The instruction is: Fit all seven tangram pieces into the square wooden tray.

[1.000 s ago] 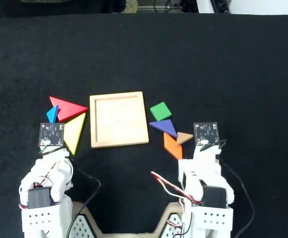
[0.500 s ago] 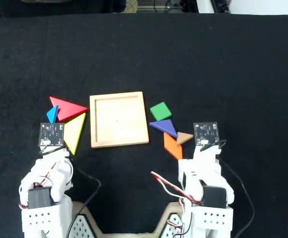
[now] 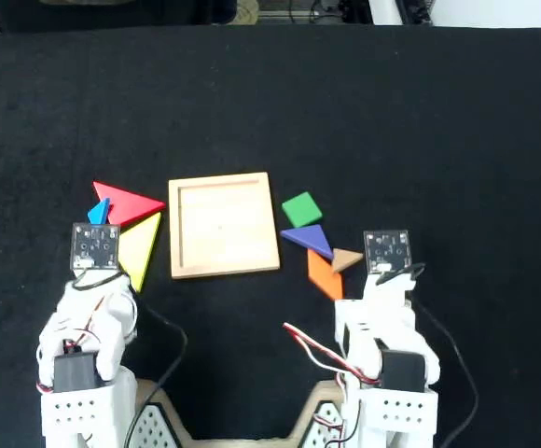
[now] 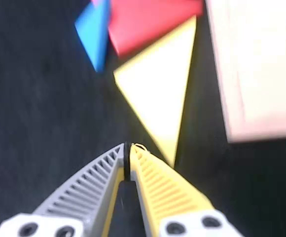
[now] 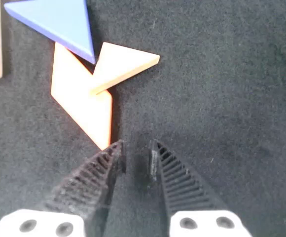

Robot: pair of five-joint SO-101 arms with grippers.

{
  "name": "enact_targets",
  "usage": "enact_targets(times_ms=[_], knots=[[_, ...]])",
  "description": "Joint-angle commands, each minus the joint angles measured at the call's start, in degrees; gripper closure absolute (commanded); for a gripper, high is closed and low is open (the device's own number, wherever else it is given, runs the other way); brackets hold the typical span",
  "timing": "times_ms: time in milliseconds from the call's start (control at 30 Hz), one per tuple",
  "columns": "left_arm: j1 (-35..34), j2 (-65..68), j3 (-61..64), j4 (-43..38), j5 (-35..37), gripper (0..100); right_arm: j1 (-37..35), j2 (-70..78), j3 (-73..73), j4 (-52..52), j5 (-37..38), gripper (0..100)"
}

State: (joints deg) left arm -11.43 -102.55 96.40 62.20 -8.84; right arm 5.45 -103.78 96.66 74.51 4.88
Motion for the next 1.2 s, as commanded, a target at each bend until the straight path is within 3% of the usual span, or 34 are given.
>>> enact_targets(times_ms=[0, 233, 400, 533, 633, 833, 1000, 1167], knots=[[0.84, -0.26, 1.01, -13.54, -0.09, 97, 0.53, -4.79, -0.13, 0.18, 0.26, 90.2], [0.13, -0.26, 1.01, -13.89, -0.97, 97, -3.34, -4.79, -0.13, -18.99, 0.09, 90.0], [-3.47, -0.26, 1.01, -22.51, -10.2, 97, -6.86, -4.79, -0.13, -29.8, 0.26, 90.0], [-7.16, -0.18, -0.31, -29.54, -3.25, 97, -10.81, -4.79, -0.13, -33.67, 0.26, 90.0], [-7.6, 0.26, -5.41, -25.05, -0.88, 92, -12.57, -4.79, -0.13, -38.42, 0.35, 90.0], [1.1, 0.44, -17.8, -11.43, -0.88, 88, -13.36, -4.79, -0.13, -51.69, -0.18, 89.9], [5.67, 4.84, -24.48, -4.31, -1.23, 88, -14.77, -4.79, -0.13, -43.96, 0.18, 89.9], [5.76, 26.99, -32.4, -5.19, -0.88, 88, -14.68, -4.79, -0.13, -40.09, 0.18, 89.9]])
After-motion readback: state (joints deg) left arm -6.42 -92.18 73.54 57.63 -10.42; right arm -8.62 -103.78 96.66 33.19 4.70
